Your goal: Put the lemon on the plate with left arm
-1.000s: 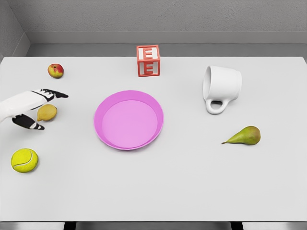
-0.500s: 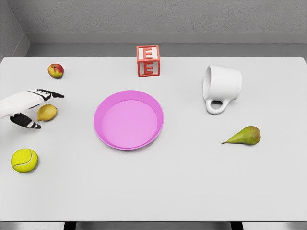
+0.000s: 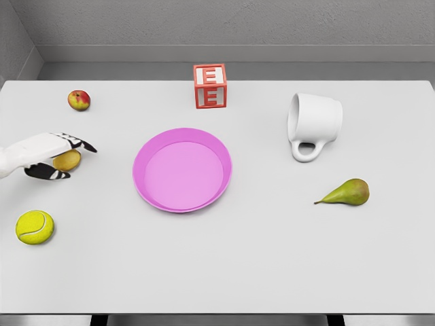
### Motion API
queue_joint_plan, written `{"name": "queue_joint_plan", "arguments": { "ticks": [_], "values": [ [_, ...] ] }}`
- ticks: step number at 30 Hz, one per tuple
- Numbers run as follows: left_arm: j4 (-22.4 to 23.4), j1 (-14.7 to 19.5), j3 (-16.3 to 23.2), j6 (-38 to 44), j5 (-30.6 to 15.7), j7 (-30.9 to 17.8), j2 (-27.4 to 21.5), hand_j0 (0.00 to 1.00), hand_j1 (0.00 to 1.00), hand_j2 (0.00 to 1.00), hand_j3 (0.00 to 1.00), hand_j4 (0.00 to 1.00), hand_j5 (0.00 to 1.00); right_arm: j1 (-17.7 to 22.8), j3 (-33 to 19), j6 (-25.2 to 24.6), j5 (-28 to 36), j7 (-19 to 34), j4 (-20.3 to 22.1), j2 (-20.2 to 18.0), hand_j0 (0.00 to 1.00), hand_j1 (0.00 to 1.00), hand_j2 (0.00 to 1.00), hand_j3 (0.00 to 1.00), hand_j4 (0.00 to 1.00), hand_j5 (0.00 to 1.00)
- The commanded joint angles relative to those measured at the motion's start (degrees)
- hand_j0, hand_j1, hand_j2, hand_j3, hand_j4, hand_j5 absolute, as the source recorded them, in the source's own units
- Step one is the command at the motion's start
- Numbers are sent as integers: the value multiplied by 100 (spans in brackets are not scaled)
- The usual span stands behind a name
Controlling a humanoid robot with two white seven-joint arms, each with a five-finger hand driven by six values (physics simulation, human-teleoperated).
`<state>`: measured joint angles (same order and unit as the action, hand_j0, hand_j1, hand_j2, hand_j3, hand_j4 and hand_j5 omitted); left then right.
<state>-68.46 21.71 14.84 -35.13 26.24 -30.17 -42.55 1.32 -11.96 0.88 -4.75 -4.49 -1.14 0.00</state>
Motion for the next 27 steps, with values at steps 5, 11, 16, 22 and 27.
{"name": "queue_joint_plan", "arguments": {
  "ticks": [5,11,16,22,27],
  "values": [
    [-1,-9,45,13,-40,2,28,70,70,70,70,70,70,0,0,0,1,0,-1,0,100,100,100,100,100,100],
    [-1,-9,45,13,-48,11,19,62,62,62,62,62,62,0,0,0,1,0,-1,0,100,100,100,100,100,100],
    [-1,-9,54,13,-48,2,28,60,60,60,60,60,60,0,0,0,1,0,-1,0,100,100,100,100,100,100],
    [16,0,54,13,-31,11,19,90,90,90,90,90,90,0,0,0,1,0,-1,0,100,100,100,100,100,100],
    [43,0,36,13,-31,11,-7,90,90,90,90,90,90,0,0,0,1,0,-1,0,100,100,100,100,100,100]
  ]
}}
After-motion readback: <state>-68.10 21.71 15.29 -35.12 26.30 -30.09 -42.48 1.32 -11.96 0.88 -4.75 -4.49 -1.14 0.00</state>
